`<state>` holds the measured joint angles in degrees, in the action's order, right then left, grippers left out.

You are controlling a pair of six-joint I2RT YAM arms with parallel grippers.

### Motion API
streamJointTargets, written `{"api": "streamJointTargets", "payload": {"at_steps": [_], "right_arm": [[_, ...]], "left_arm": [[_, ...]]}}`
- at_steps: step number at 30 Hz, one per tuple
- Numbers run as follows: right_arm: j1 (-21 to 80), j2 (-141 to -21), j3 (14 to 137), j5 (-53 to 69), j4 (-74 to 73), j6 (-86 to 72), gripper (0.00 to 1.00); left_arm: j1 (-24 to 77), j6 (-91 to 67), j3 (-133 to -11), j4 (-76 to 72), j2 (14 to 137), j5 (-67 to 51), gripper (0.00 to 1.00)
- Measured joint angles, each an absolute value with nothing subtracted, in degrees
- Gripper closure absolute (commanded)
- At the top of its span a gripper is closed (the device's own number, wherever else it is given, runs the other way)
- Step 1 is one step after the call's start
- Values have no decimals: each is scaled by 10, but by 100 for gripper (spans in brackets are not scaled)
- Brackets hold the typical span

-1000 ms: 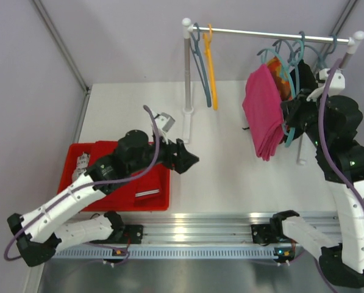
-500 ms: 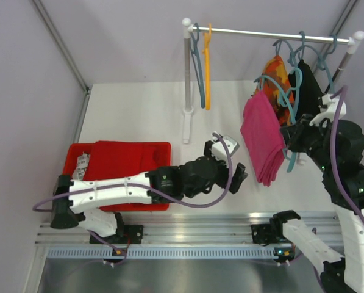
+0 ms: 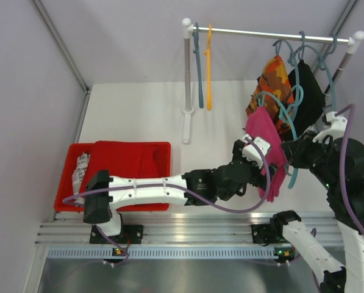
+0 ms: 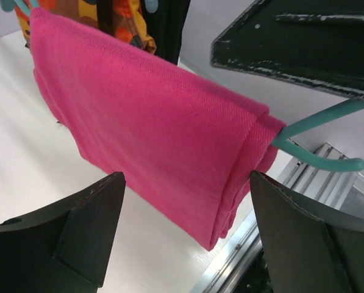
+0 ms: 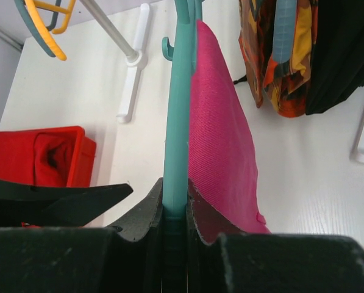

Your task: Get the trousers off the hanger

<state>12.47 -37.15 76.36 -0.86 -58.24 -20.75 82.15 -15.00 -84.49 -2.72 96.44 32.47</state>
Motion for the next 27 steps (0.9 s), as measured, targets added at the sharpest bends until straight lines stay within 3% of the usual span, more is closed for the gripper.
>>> {"api": "streamJointTargets", "payload": {"at_steps": [11,21,27], "right_arm": [[125,-360,754,-2,-592,-228,100],[125,-349,754,6,-591,-239,100],[125,-350,754,8,-587,-241,100]], "left_arm": [[844,-145,-855,-74,999,347,16],[856,-143,-860,-107,1031,413,39],[860,-148,-859,-110,1036,447,41]]}}
